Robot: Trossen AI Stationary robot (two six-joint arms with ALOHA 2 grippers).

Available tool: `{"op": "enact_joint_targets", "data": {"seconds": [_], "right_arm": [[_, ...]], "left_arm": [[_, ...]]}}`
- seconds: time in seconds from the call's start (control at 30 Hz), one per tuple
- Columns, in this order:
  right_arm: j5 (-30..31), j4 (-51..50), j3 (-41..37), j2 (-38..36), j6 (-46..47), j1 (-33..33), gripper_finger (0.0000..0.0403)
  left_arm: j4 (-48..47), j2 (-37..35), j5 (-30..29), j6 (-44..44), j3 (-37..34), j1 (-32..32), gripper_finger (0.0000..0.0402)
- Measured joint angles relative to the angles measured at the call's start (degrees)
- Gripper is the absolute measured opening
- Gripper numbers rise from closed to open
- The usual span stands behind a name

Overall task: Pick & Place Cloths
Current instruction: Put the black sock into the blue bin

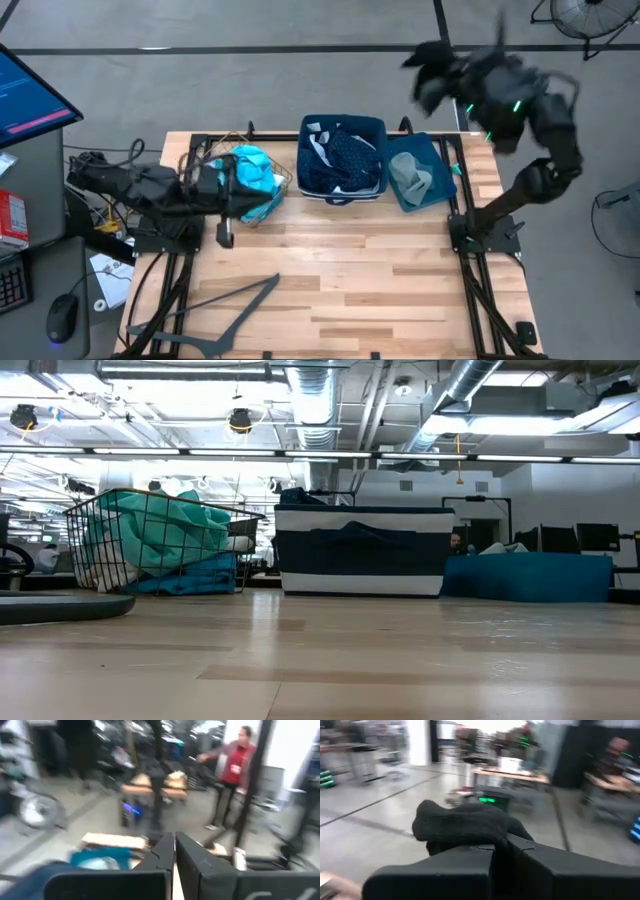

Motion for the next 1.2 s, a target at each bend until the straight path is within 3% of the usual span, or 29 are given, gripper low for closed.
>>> {"op": "enact_joint_targets", "data": {"seconds": [0.13,0.27,0.37,0.5,0.63,0.87,1.1,1.2], "right_arm": [[-5.4,-8.7,0.0,-2.3,6.0,-13.9,0.0],[-11.6,-22.6,0.0,-2.0,12.9,-25.4,0.0],[-18.4,-25.3,-1.1,-2.0,14.4,-30.8,0.0],[-26.6,-25.5,-3.7,-2.2,15.7,-32.5,0.0],[-29.2,-25.5,-13.3,-3.0,18.3,-32.6,0.0],[-32.5,-25.2,-38.3,-4.5,21.6,-33.9,0.0],[-46.0,-14.4,-57.7,-7.2,13.0,-37.1,0.0],[-48.5,-8.7,-64.6,-8.4,10.2,-38.8,0.0]], "left_arm": [[-0.6,1.9,9.6,-2.9,0.0,-0.4,0.0],[0.8,3.1,11.7,-3.0,0.0,-1.7,0.0],[3.6,3.3,11.7,-2.0,0.0,-1.6,0.0],[6.3,2.9,11.5,1.5,3.3,-0.4,0.0],[6.7,2.5,11.5,7.5,10.3,0.7,0.0],[5.4,2.7,9.9,16.3,21.5,0.8,0.0],[5.4,6.1,0.7,23.5,33.1,5.4,0.0],[4.0,7.6,-1.1,24.1,37.4,8.1,0.0]]}}
